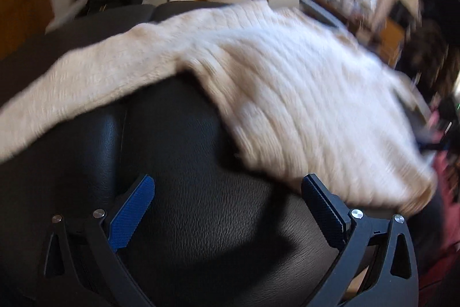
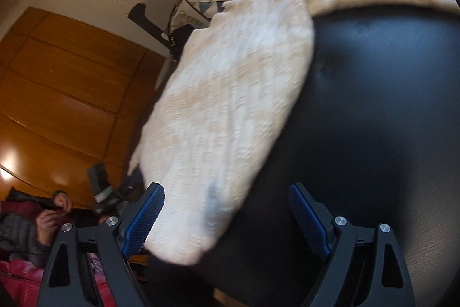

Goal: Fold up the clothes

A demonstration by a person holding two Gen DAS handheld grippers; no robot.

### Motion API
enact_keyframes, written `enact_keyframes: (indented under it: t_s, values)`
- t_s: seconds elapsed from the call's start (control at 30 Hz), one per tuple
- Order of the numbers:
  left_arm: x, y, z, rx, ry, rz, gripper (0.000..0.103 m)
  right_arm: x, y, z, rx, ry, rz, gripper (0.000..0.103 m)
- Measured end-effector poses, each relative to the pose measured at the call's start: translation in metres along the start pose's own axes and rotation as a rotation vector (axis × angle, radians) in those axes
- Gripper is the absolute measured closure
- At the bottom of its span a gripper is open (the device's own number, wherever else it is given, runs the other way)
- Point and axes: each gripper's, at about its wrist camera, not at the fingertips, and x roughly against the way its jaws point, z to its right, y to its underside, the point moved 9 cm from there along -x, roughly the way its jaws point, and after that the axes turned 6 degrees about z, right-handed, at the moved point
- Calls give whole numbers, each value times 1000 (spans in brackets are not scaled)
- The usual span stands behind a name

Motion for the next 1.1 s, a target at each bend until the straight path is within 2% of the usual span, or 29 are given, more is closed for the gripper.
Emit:
enact_keyframes:
  t_s: [0.1,0.27,0.4,0.53,0.57,0.6,0.63,0.67,0.7,0.73,0.8,0.9,1.0,1.1]
  values:
    - [-6,-5,14,-46,18,11,0,-7,3,-11,47,-4,-3,6]
    - [-12,-16,52,1,213,63,0,-19,9,-24,88,-22,-37,6]
    - [-17,-17,73,-14,274,105,0,-34,22,-40,140,-27,-108,6]
    - [-10,-20,84,61,365,128,0,-49,30,-53,158,-34,-137,6]
    - [-10,-22,87,88,390,125,1,-52,28,-56,138,-67,-137,14]
    - [-13,-27,89,124,421,117,14,-55,26,-58,110,-112,-142,50]
    - [-13,-33,88,161,441,106,26,-59,24,-59,84,-135,-150,68]
    - [-18,-40,85,197,440,79,50,-63,21,-58,61,-137,-160,80]
    - [-23,-48,81,217,442,61,67,-67,18,-58,38,-140,-169,80]
    - [-22,-57,79,234,462,56,69,-69,12,-60,25,-154,-169,81]
    - [-20,-74,76,263,500,48,69,-66,-9,-72,27,-200,-134,82]
    - [-18,-104,72,257,517,55,69,-64,-51,-85,24,-238,-68,82]
    - [-36,-142,63,276,480,68,69,-70,-102,-84,-12,-224,2,82]
    - [-71,-170,48,332,410,48,69,-86,-149,-69,-45,-171,67,82]
